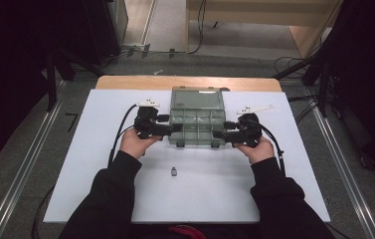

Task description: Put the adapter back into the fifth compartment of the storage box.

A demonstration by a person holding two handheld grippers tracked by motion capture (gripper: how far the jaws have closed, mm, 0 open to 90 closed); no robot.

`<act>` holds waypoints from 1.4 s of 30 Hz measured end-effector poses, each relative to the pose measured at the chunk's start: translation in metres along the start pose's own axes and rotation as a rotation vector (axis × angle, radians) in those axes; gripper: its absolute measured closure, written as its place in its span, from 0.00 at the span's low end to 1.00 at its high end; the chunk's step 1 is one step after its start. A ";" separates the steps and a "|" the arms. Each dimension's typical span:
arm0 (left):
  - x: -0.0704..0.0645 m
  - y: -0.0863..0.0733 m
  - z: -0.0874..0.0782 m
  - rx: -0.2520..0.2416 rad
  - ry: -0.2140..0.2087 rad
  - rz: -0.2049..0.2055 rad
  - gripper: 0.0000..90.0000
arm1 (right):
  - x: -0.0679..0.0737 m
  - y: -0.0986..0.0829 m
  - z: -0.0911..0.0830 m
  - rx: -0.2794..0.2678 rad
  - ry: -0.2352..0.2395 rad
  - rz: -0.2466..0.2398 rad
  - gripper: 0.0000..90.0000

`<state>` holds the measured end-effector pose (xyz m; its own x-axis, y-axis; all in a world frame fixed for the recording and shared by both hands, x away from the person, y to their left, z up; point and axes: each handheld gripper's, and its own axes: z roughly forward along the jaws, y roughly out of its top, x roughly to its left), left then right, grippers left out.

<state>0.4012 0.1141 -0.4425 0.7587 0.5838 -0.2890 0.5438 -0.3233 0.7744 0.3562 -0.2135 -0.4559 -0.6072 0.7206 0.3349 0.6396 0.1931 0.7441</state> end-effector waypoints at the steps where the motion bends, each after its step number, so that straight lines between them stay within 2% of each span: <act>1: -0.001 -0.001 -0.002 0.005 -0.002 0.006 0.27 | 0.001 0.000 -0.001 0.000 0.005 -0.001 0.30; 14: -0.012 -0.012 -0.015 0.016 -0.025 0.037 0.27 | 0.012 -0.014 -0.012 0.006 0.028 -0.023 0.30; 25: -0.021 -0.026 -0.023 0.026 -0.054 0.056 0.27 | 0.022 -0.024 -0.016 0.008 0.057 -0.043 0.30; 34: -0.027 -0.033 -0.027 0.030 -0.063 0.071 0.27 | 0.031 -0.037 -0.017 0.025 0.074 -0.056 0.30; 42: -0.032 -0.045 -0.032 0.030 -0.076 0.084 0.27 | 0.038 -0.044 -0.018 0.032 0.088 -0.064 0.30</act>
<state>0.3407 0.1340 -0.4505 0.8264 0.4961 -0.2663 0.4867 -0.3917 0.7808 0.2970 -0.2062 -0.4654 -0.6853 0.6453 0.3376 0.6120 0.2590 0.7472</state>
